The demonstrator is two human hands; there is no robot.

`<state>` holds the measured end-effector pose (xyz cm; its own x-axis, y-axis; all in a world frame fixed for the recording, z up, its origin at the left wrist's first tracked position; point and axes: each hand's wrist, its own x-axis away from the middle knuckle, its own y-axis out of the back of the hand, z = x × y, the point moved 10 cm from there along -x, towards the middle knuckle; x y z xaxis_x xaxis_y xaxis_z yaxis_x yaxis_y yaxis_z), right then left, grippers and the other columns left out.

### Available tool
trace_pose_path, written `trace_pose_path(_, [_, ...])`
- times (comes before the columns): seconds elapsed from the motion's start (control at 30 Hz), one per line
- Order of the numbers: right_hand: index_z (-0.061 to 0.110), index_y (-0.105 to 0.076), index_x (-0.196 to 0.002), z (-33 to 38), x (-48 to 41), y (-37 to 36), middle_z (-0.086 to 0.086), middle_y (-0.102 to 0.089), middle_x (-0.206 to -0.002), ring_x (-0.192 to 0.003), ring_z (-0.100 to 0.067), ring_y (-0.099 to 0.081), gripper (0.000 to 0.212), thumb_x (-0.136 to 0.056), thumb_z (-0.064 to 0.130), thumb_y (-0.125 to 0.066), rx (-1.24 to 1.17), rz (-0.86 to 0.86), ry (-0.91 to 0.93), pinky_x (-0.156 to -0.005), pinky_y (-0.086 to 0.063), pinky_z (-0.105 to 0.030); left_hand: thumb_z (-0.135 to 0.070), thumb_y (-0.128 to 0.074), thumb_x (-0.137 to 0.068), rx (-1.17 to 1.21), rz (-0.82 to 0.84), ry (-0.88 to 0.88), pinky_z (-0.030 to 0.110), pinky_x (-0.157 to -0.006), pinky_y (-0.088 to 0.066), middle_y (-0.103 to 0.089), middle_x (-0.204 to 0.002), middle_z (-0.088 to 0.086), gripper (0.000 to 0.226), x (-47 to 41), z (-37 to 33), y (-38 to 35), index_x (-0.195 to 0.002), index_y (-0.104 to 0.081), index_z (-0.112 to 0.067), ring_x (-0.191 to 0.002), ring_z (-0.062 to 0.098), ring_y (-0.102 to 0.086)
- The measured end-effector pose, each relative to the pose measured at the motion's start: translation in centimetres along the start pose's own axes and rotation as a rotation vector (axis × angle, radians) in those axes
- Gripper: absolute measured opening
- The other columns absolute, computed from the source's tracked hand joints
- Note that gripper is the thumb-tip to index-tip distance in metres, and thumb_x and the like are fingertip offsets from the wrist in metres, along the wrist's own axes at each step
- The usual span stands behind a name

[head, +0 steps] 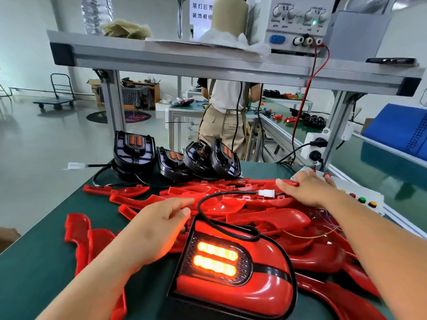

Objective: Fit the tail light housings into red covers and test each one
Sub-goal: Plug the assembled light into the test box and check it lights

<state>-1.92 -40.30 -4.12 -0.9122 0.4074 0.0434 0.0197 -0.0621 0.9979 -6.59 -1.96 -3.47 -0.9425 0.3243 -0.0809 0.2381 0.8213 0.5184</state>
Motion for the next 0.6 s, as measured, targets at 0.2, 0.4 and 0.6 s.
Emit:
trace_pose_path(0.2, [0.023, -0.034, -0.148, 0.2, 0.1, 0.0, -0.008, -0.021, -0.16, -0.148, -0.026, -0.017, 0.132, -0.046, 0.099, 0.003, 0.005, -0.003, 0.002, -0.12, 0.003, -0.05, -0.041, -0.041, -0.101, -0.059, -0.025, -0.026, 0.014, -0.088, -0.038, -0.055, -0.106, -0.029, 0.028, 0.3, 0.2, -1.1, -0.123, -0.057, -0.045, -0.106, -0.006, -0.05])
trace_pose_path(0.4, [0.025, -0.033, -0.147, 0.2, 0.7, -0.4, -0.009, -0.019, -0.161, -0.15, -0.023, -0.011, 0.108, -0.069, 0.093, -0.006, -0.046, -0.016, -0.026, -0.119, 0.005, -0.051, -0.054, -0.041, -0.096, -0.051, -0.003, 0.003, 0.006, -0.066, -0.034, -0.059, -0.084, -0.026, 0.01, 0.0, 0.6, -2.3, -0.093, -0.051, -0.054, -0.076, -0.016, -0.051])
trace_pose_path(0.6, [0.024, -0.03, -0.148, 0.2, 1.2, -0.6, -0.007, -0.021, -0.161, -0.15, -0.024, -0.004, 0.101, -0.075, 0.089, -0.009, -0.089, -0.033, -0.05, -0.117, 0.006, -0.053, -0.051, -0.05, -0.093, 0.032, -0.012, 0.048, 0.012, -0.075, -0.034, -0.063, -0.089, -0.029, 0.014, -0.4, 1.2, -2.4, -0.084, -0.061, -0.05, -0.089, -0.016, -0.05])
